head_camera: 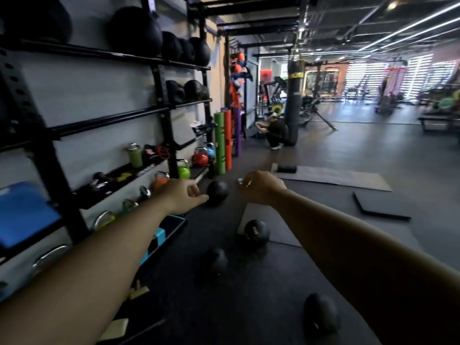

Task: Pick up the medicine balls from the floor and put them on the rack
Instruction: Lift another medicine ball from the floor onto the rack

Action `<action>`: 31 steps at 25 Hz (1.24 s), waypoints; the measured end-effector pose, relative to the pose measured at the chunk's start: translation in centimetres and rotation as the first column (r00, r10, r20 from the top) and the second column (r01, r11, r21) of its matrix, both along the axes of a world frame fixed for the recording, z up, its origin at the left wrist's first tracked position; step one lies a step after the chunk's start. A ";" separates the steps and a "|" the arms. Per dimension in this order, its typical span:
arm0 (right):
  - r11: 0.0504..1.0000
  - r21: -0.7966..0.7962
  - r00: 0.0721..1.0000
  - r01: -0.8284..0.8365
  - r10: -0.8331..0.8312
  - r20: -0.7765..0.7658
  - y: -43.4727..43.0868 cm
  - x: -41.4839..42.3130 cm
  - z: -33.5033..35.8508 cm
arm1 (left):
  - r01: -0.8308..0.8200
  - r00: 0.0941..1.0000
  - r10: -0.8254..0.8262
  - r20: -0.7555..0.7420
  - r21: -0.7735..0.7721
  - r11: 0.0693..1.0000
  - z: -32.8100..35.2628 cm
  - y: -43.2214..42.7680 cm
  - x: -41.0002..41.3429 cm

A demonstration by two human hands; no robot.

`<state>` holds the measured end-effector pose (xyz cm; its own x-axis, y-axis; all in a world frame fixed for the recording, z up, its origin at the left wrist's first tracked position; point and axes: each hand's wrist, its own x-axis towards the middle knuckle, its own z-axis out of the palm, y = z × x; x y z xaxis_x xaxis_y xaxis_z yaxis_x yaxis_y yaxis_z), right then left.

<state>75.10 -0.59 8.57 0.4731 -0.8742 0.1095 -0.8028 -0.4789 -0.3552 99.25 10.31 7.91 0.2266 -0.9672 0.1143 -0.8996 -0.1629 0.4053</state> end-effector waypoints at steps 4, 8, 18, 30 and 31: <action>0.996 0.046 0.996 0.077 -0.075 -0.053 -4.3 -13.3 -3.6 | 0.086 0.996 -0.084 -0.039 0.046 0.995 -3.5 -6.1 -12.5; 0.985 0.076 0.988 0.156 -0.156 -0.014 -7.3 -25.8 -8.4 | 0.163 0.986 -0.158 -0.058 0.111 0.980 -7.1 -11.3 -25.3; 0.930 0.190 0.946 0.314 -0.324 0.027 -12.9 -43.1 -20.1 | 0.288 0.955 -0.297 -0.009 0.266 0.920 -15.5 -21.0 -43.1; 0.904 0.287 0.946 0.316 -0.279 -0.162 -31.0 -42.7 -26.6 | 0.314 0.949 -0.282 -0.138 0.400 0.861 -25.7 -40.4 -44.2; 0.899 0.299 0.945 0.320 -0.282 -0.164 -32.3 -42.4 -27.2 | 0.306 0.952 -0.269 -0.147 0.411 0.859 -26.2 -41.9 -43.7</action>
